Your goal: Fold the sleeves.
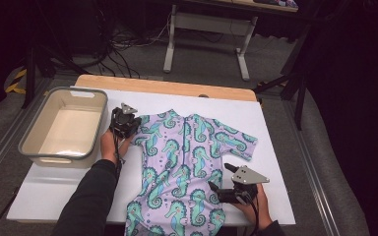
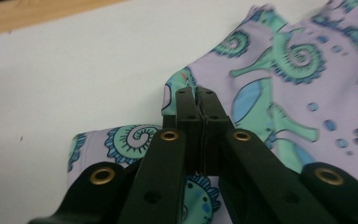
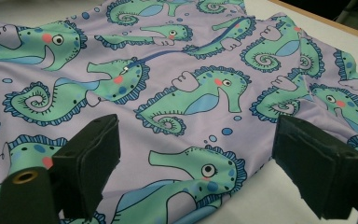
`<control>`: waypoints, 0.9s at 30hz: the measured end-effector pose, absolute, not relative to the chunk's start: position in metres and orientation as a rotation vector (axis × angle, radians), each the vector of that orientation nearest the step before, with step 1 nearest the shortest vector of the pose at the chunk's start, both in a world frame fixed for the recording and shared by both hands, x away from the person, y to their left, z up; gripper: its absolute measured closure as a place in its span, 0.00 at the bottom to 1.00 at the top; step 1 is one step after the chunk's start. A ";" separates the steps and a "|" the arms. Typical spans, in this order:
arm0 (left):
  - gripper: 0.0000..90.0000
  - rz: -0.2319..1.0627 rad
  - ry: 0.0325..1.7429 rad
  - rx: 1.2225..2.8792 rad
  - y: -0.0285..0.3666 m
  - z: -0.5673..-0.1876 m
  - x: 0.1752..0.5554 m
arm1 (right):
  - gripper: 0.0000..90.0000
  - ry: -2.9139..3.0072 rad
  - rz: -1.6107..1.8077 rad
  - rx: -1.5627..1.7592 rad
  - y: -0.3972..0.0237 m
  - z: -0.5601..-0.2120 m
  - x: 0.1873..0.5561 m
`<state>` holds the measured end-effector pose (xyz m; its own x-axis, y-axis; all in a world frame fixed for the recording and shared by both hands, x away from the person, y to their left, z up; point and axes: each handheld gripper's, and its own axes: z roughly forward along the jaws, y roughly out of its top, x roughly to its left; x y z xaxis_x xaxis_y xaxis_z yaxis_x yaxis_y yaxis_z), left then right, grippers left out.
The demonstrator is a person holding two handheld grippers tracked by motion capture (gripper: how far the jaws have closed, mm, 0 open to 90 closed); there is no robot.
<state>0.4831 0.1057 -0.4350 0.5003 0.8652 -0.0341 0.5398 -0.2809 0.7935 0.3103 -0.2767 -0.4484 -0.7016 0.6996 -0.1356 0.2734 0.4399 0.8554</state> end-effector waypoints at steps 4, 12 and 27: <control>0.99 0.507 1.081 1.961 0.097 -0.423 0.473 | 0.17 2.215 1.193 0.822 -0.278 -0.448 0.310; 0.99 0.500 0.943 1.989 0.072 -0.408 0.452 | 0.17 2.220 1.183 0.819 -0.277 -0.448 0.311; 0.95 0.400 0.815 2.073 0.028 -0.426 0.437 | 0.17 2.233 1.166 0.824 -0.277 -0.449 0.311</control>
<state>0.4373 0.0284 -0.4265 0.7363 0.6766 -0.0116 0.4042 -0.4259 0.8095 0.3112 -0.2775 -0.4493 -0.6999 0.7004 -0.1398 0.2853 0.4537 0.8443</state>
